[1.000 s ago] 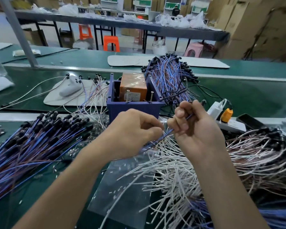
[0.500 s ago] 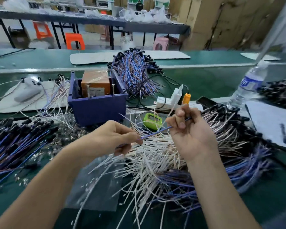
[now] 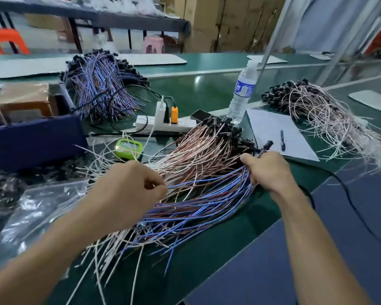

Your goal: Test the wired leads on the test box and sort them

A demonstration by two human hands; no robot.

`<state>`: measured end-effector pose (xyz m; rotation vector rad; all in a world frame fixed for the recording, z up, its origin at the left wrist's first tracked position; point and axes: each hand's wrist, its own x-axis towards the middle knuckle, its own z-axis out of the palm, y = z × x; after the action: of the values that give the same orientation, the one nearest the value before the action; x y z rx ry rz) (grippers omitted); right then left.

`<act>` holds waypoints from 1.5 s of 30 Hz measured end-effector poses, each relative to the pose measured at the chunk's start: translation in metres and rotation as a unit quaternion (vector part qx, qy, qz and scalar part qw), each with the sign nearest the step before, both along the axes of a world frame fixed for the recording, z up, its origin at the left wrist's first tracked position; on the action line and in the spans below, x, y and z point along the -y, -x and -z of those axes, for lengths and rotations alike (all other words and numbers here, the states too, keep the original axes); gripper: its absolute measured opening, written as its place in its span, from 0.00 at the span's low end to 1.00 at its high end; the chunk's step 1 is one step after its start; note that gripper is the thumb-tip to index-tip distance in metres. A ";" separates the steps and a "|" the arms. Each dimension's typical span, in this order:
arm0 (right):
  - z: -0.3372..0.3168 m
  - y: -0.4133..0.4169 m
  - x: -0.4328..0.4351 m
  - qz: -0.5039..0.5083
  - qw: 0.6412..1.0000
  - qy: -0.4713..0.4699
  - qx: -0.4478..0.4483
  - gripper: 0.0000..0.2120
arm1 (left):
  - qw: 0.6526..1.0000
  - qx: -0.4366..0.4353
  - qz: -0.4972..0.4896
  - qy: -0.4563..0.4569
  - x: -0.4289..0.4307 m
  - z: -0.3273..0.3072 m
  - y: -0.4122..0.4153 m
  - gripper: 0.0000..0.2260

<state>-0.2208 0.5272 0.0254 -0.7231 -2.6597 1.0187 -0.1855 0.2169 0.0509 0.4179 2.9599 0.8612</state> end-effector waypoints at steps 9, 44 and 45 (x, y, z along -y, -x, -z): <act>0.000 -0.017 0.004 0.000 0.993 -0.110 0.029 0.24 | 0.994 -0.089 -0.019 0.066 -0.045 0.036 -0.011 0.07; -0.004 0.002 0.473 -0.668 0.738 -0.082 0.060 0.19 | 0.808 -0.190 -0.557 -0.003 0.285 0.051 -0.082 0.09; -0.001 0.001 0.477 -0.671 0.733 -0.095 0.060 0.20 | 0.804 -0.190 -0.564 0.009 0.285 0.057 -0.081 0.09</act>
<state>-0.2218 0.0505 0.0264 1.4808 -3.0938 0.7898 -0.1049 -0.0684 -0.0058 -1.5095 3.3963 0.7932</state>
